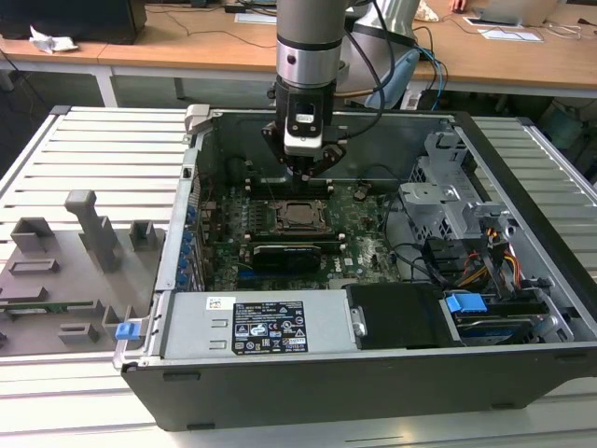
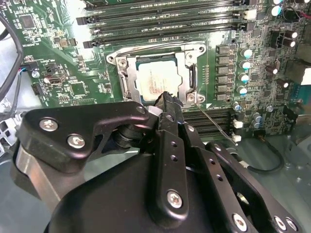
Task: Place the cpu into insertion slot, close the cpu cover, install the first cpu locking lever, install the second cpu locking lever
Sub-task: 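Install the first cpu locking lever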
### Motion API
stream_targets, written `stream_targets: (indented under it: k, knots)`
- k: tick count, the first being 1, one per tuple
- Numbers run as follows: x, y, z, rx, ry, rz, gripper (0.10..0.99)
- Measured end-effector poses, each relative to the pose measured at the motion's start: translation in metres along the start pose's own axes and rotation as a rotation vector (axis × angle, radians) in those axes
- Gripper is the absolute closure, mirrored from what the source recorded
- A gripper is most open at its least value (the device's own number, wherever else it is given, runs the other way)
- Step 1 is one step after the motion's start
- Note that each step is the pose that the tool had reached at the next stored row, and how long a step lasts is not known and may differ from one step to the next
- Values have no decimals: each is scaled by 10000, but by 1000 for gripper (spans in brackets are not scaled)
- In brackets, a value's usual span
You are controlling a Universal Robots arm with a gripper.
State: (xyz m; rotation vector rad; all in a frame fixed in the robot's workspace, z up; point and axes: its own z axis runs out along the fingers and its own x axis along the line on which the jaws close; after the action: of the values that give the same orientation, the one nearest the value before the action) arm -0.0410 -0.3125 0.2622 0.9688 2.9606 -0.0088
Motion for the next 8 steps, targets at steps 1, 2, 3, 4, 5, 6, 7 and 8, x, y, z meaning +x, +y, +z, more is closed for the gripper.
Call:
stream_targets:
  k: [1,2,3,4,5,6,7,8]
  knots:
    - [0,0,0,-1,0,-39,980]
    - [0,0,0,-2,0,-68,980]
    - [0,0,0,-3,1,-105,980]
    - [0,0,0,-4,0,-131,980]
    - [0,0,0,-5,1,-163,980]
    - [0,0,0,-6,1,-189,980]
    - [0,0,0,-6,1,-216,980]
    - [0,0,0,-6,1,-239,980]
